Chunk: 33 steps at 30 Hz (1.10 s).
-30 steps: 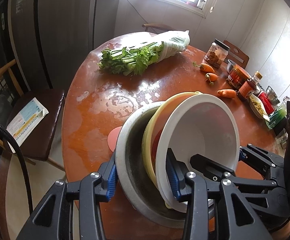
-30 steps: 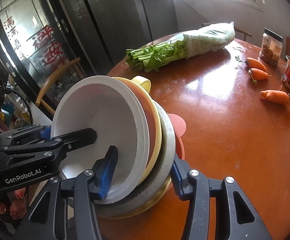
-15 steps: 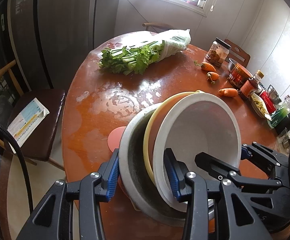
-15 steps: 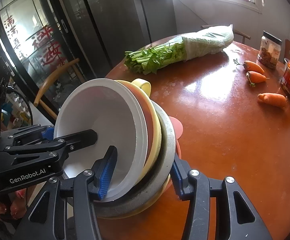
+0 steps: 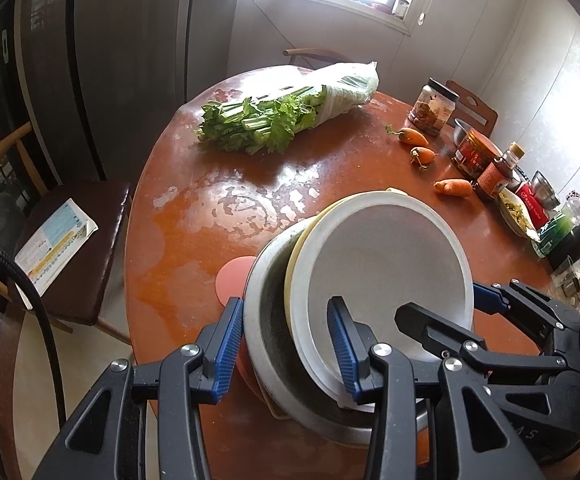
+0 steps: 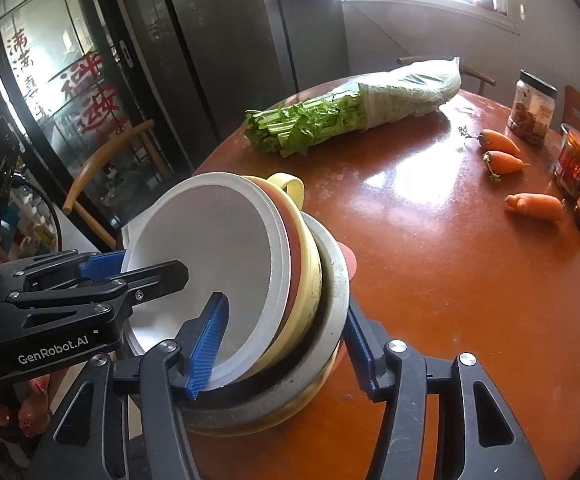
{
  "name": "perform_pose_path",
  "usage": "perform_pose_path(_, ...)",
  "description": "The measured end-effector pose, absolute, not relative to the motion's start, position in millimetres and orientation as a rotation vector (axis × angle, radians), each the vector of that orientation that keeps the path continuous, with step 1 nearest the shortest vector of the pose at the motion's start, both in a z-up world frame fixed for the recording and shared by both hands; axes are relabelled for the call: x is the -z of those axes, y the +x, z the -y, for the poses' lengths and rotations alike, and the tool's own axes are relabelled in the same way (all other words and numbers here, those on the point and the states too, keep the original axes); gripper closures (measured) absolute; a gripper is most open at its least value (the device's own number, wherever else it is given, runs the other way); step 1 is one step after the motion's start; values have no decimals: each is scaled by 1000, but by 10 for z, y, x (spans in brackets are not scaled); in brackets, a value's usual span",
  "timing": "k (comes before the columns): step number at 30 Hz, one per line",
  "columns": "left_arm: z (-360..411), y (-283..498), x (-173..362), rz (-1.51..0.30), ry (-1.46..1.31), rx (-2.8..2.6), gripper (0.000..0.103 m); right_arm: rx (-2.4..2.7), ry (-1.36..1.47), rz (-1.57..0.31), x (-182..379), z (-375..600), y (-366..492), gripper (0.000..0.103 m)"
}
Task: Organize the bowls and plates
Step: 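Carry the nested bowls with the left tool over the pink plate stack, then lower the nested bowls onto the pink plate stack and open the left tool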
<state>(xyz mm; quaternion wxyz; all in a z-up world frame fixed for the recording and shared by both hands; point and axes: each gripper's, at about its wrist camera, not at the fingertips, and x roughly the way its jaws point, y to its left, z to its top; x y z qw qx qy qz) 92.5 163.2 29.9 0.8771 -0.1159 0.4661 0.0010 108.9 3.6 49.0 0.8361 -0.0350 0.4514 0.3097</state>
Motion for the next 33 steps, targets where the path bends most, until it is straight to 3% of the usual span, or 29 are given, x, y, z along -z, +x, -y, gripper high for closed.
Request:
perform_pose_path(12,-1635,887,-325,-979,-258,0,58,-651,-97,-921,-580,-7,1052,34)
perform_pose_path(20,-1685,841,-380,-955,-275,-6,48,-657,-65,-898,-634,52,1040,31)
perform_pose_path(22,-1706,816,-414,-939,-281,-15,40,-660,-54,-889,-652,80,1036,29)
perform_pose_path(28,-1768,797,-398,-938,-294,-49,29,-652,-22,-888,-665,153,1052,28)
perform_pose_path(33,-1782,852,-287,-967,-334,-39,25,-655,20,-916,-600,180,1075,28)
